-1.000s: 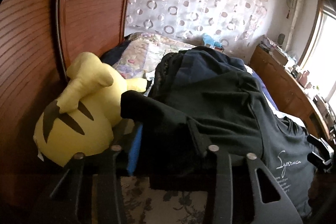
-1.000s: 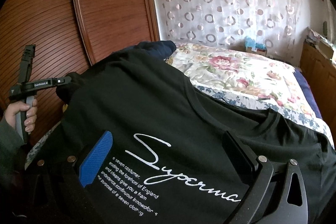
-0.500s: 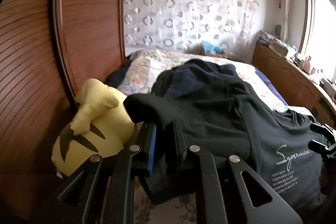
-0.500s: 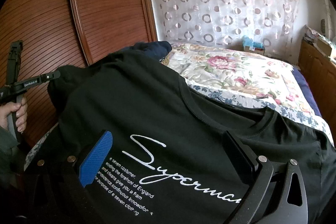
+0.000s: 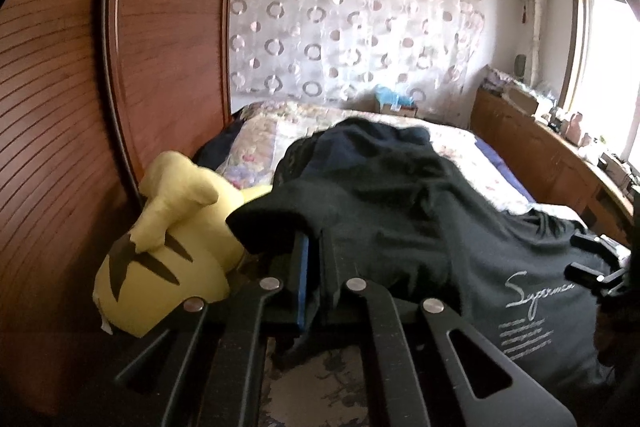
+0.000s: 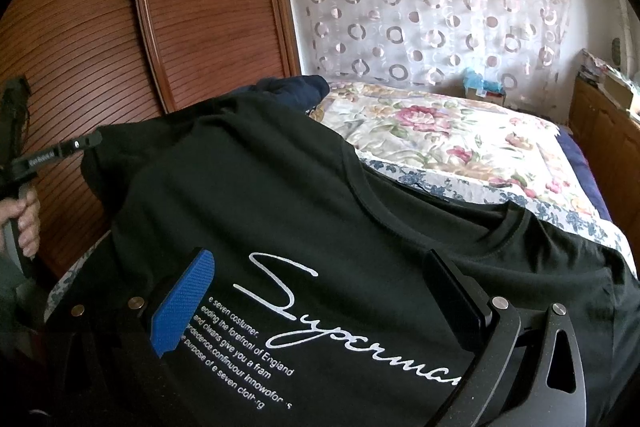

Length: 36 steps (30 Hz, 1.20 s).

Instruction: Fold small clothes

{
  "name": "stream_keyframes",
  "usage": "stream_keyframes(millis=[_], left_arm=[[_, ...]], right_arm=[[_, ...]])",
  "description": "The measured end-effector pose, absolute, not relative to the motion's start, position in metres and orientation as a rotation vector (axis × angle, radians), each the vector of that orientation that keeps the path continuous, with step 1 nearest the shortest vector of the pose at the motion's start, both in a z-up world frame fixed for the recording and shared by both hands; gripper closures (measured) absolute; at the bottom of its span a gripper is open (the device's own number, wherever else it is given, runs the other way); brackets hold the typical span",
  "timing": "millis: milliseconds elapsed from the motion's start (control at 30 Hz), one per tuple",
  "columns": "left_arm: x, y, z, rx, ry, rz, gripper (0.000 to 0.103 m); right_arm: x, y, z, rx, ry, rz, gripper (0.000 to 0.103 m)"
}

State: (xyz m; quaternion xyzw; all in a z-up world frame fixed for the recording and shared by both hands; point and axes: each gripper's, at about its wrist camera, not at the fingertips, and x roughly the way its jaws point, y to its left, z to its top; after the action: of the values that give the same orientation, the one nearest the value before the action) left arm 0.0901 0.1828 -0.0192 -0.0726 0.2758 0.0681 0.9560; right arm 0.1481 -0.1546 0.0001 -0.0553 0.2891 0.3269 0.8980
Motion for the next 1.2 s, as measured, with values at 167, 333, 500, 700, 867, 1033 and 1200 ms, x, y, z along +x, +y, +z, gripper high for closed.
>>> stream_keyframes(millis=[167, 333, 500, 700, 867, 1033, 1200], left_arm=[[0.096, 0.169, 0.008, -0.120, 0.514, 0.080, 0.098], [0.110, 0.144, 0.031, -0.085, 0.485, -0.011, 0.098], [0.136, 0.110, 0.040, -0.070, 0.504, -0.132, 0.098], [0.158, 0.057, 0.042, -0.002, 0.558, -0.242, 0.098], [0.163, 0.043, 0.038, 0.030, 0.589, -0.265, 0.060], [0.158, 0.060, 0.038, 0.009, 0.582, -0.230, 0.037], [0.157, 0.078, 0.030, -0.006, 0.596, -0.172, 0.035]], right_arm=[[0.148, -0.159, 0.004, -0.108, 0.590, 0.669, 0.000], [0.147, -0.168, 0.005, -0.097, 0.581, 0.651, 0.000], [0.147, -0.178, 0.006, -0.085, 0.569, 0.624, 0.000], [0.145, -0.191, 0.004, -0.070, 0.561, 0.589, 0.000], [0.143, -0.190, 0.000, -0.061, 0.578, 0.577, 0.000], [0.145, -0.182, 0.001, -0.069, 0.589, 0.592, 0.000], [0.156, -0.169, -0.002, -0.085, 0.614, 0.654, 0.006]])
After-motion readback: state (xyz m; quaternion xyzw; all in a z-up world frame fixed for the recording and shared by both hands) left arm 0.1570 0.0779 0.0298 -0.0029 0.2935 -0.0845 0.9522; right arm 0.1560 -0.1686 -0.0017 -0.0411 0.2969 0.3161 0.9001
